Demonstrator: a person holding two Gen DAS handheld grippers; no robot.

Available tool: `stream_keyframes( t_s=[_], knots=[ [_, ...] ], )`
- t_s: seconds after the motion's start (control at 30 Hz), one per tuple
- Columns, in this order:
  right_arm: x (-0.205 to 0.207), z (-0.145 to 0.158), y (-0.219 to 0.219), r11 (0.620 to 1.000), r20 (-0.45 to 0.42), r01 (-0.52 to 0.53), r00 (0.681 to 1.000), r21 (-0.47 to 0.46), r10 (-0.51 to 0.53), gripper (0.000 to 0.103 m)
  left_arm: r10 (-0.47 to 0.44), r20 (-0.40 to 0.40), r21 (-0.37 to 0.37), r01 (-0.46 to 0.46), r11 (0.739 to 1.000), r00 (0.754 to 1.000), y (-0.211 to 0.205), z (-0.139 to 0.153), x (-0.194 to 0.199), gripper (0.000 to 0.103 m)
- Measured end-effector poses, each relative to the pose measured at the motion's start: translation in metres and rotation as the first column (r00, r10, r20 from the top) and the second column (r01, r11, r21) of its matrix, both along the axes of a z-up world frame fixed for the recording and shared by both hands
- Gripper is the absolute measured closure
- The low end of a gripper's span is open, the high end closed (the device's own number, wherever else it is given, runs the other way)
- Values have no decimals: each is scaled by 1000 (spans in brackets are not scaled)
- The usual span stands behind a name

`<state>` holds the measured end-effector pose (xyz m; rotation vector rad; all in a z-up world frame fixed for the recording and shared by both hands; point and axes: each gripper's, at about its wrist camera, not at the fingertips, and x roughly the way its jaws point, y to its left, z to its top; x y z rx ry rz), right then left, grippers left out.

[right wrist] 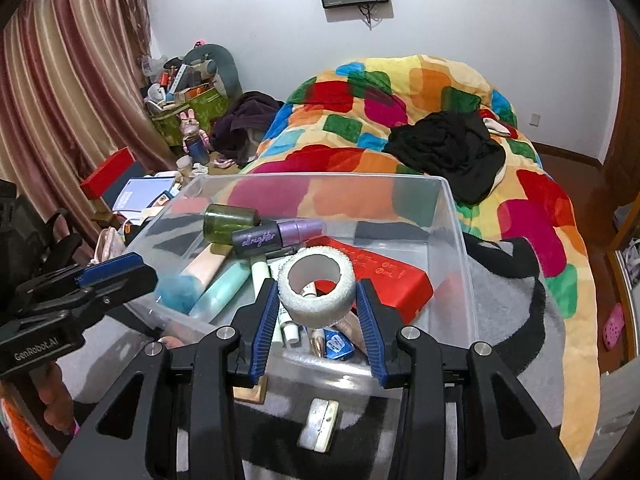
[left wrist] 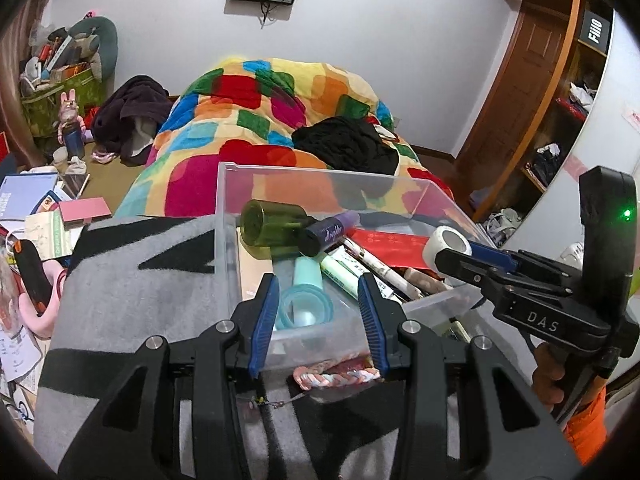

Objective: Organize objects
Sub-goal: 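Lower the teal tape with the left gripper while the right lowers the white tape into the box, then grasp the braided hair tie with the left gripper while the right grasps the small olive bottle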

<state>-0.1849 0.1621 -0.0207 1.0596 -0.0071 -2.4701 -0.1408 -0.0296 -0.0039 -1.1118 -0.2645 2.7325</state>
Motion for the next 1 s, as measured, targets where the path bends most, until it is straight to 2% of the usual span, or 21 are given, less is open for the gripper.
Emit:
stream_keyframes(
  t_s=[0.13,0.33,0.43,0.63,0.8,0.93,0.97,1.0],
  knots=[
    [9,6,0,1000,-28,-7,1000,2,7,60,-9,-18,-12,9,1000,1000,2,6,10,63],
    [26,15,10,999,-54,-21,998,-27,20,57,-24,-49,-29,23,999,999,2,14,30,54],
    [37,18,14,999,-62,-28,998,-37,26,55,-53,-43,-38,51,998,998,3,11,42,50],
    [56,12,20,999,-70,-41,997,-10,40,47,-88,2,-74,88,993,996,10,-6,51,49],
    [59,-7,27,999,-19,-34,999,-4,34,46,-90,72,-91,97,991,993,12,-30,44,49],
    [53,-26,30,1000,38,-29,999,2,28,46,-67,118,-71,76,995,991,10,-42,34,49],
    [51,-31,30,999,57,-32,998,-5,32,46,-63,122,-68,72,995,990,11,-44,33,50],
    [49,-35,29,999,69,-35,997,-7,35,46,-55,122,-65,63,996,991,10,-45,33,56]
  ],
)
